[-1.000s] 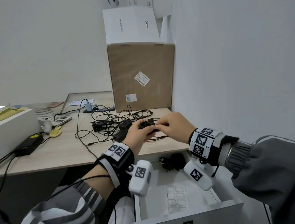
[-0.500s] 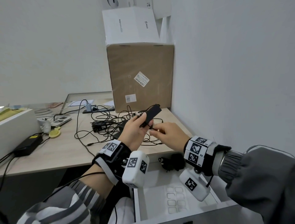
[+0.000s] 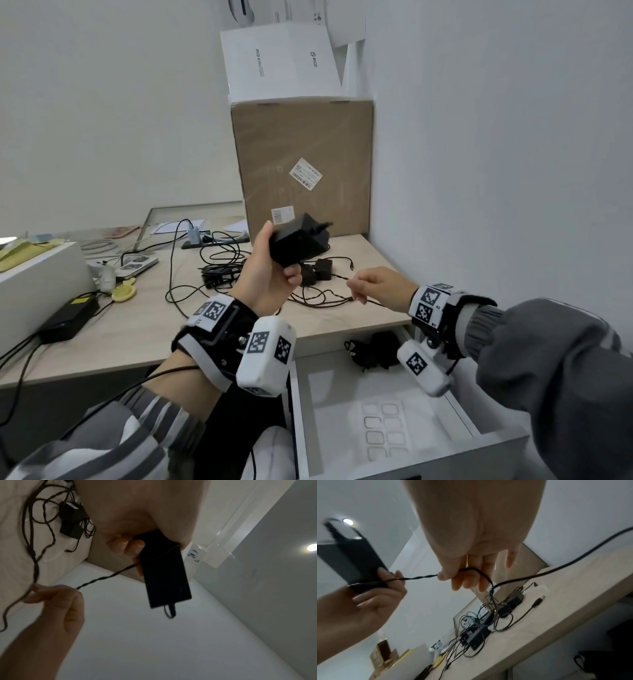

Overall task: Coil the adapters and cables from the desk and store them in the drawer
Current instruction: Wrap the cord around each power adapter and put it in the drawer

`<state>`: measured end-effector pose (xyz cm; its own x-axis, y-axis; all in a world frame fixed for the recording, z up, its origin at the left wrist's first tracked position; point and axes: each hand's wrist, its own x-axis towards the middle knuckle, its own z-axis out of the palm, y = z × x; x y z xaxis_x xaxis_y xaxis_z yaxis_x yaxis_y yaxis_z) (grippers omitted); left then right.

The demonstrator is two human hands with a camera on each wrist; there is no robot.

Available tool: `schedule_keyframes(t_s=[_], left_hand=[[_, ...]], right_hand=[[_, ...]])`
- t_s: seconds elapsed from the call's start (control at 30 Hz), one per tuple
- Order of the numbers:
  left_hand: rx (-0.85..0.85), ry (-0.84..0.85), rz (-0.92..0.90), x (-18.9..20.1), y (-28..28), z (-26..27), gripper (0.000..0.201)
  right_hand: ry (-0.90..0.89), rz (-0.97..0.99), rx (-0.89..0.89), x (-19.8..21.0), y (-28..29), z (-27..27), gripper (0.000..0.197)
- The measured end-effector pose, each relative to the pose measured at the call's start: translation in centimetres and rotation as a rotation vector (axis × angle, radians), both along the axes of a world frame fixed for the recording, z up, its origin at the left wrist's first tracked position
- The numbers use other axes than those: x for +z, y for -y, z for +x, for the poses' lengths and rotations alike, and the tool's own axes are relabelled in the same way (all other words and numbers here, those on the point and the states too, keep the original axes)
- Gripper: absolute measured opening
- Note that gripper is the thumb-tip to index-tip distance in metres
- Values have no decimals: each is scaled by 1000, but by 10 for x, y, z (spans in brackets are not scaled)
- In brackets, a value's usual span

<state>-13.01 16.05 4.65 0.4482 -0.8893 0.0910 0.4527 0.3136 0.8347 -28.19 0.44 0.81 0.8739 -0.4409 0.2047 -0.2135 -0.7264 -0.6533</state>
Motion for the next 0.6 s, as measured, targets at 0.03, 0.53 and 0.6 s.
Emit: schedule_keyframes(t_s=[0.03,0.53,0.6], left_hand=[[-19,62,59,2,-2,-1,41],[502,1050,416,-22,12,1,37],[584,995,406,-25,15,2,41]], right_hand=[[5,-17,-17,6,3,3,34],[49,-212,-106,72,-28,28,19],[81,-210,-85,73,-39,31,18]])
